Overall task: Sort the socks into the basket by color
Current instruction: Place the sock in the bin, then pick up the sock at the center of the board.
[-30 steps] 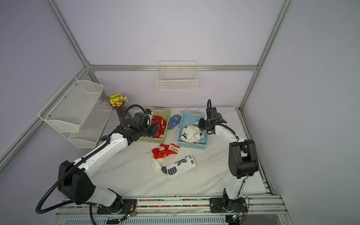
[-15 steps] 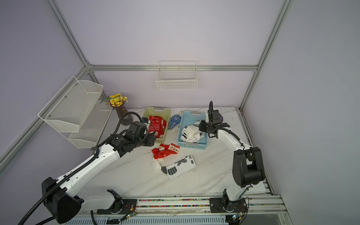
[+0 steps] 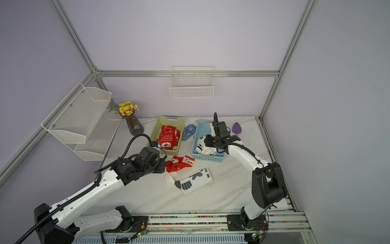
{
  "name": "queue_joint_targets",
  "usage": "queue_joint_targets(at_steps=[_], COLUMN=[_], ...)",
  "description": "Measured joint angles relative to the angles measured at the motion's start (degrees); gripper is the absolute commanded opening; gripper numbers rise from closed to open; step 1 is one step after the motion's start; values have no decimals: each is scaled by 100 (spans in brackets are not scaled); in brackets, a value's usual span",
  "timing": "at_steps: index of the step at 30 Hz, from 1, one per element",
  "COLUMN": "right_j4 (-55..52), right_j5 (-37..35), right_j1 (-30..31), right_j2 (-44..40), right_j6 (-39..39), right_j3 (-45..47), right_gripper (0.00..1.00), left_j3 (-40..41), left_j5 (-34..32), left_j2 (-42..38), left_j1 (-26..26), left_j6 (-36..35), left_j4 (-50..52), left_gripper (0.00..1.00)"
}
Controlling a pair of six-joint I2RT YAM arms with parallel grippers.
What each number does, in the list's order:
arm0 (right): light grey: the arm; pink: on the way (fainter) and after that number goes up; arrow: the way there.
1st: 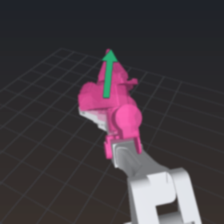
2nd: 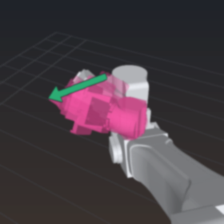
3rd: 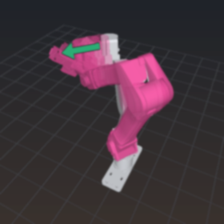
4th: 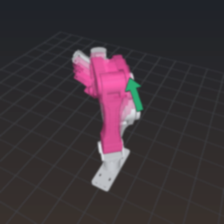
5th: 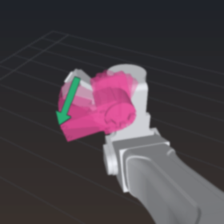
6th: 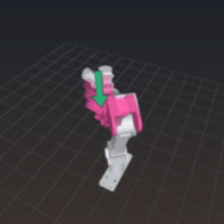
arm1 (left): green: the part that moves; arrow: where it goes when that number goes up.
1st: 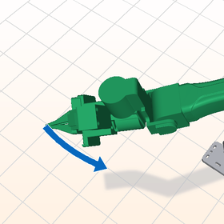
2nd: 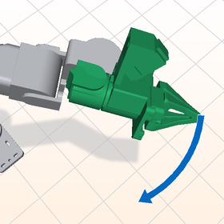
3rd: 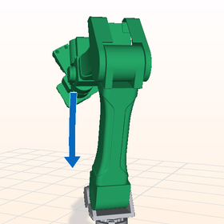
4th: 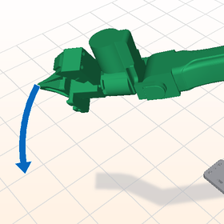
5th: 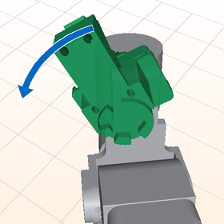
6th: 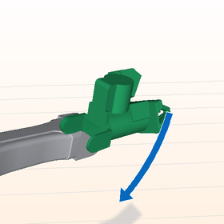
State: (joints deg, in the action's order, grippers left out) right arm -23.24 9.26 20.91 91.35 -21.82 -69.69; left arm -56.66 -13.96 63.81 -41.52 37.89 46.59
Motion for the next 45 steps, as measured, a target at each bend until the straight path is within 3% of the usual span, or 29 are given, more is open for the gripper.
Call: queue_joint_targets(at_steps=[14, 27, 34, 45], right_j4=[-208, -337, -420, -328], right_j5=[-278, -866, -1038, -951], right_j1=[861, 2815, 3650, 3991], right_j2=[-345, -597, -17, 1193], right_j6=[-177, -1091, -1445, -1550], right_j3=[2, 273, 313, -4], right_gripper=[37, 39, 39, 43], left_j3=[260, 407, 490, 599], left_j5=[-133, -538, -769, -966], left_j2=[17, -726, -1141, -1613], left_j1=[-282, -286, -286, -286], left_j6=[391, 669, 807, 964], left_j4=[39, 240, 334, 551], left_gripper=[52, 53, 53, 53])
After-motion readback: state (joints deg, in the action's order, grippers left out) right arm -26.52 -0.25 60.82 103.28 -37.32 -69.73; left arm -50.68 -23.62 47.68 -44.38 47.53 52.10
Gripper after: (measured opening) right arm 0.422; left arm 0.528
